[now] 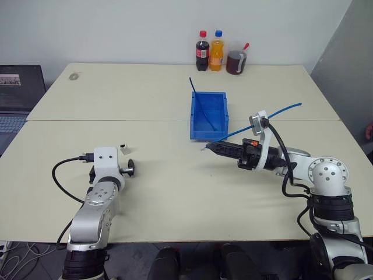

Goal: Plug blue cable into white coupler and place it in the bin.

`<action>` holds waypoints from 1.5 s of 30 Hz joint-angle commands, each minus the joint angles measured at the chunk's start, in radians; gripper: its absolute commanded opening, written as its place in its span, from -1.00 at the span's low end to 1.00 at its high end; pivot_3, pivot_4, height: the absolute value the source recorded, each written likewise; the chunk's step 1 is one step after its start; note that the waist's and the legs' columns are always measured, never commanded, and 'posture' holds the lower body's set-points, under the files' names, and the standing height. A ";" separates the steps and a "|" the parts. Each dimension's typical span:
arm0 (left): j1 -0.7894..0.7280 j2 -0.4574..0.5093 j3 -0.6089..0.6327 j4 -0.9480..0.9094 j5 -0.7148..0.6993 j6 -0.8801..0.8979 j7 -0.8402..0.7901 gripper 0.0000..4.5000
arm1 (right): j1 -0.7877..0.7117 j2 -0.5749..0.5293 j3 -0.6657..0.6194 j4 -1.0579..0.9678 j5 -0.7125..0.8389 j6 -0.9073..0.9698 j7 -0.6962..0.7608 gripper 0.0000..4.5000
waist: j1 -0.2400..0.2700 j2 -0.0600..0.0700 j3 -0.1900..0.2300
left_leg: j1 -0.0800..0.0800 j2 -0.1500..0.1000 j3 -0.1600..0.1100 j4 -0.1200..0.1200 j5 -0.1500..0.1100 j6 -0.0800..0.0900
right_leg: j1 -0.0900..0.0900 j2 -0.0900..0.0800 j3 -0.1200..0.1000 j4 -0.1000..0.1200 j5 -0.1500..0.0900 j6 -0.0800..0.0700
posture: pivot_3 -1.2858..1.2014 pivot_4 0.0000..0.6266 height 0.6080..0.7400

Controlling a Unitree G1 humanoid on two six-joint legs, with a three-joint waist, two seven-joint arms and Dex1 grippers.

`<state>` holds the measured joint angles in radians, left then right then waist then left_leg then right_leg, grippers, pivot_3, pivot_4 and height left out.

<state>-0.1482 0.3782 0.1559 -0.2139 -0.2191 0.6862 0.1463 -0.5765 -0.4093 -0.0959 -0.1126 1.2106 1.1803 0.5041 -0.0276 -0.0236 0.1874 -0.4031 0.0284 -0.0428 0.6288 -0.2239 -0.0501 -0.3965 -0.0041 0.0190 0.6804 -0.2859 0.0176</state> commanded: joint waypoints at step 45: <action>-0.126 0.228 -0.201 -0.001 -0.119 -0.153 -0.835 -0.65 | -0.038 -0.118 0.184 -0.136 -0.291 -0.167 0.190 -0.89 | -0.001 0.000 0.000 | -0.001 0.000 0.002 -0.001 0.000 0.000 | -0.002 0.000 -0.002 -0.001 0.000 0.000 | 0.03 -0.52 1.00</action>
<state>-0.2709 0.5685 0.0109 -0.1485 -0.2920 0.5620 -0.5204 -0.5859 -0.4993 0.0272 -0.1945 1.0023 1.0909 0.6107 -0.0282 -0.0235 0.1874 -0.4043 0.0280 -0.0399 0.6283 -0.2240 -0.0504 -0.3986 -0.0048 0.0176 0.6793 -0.2858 0.0174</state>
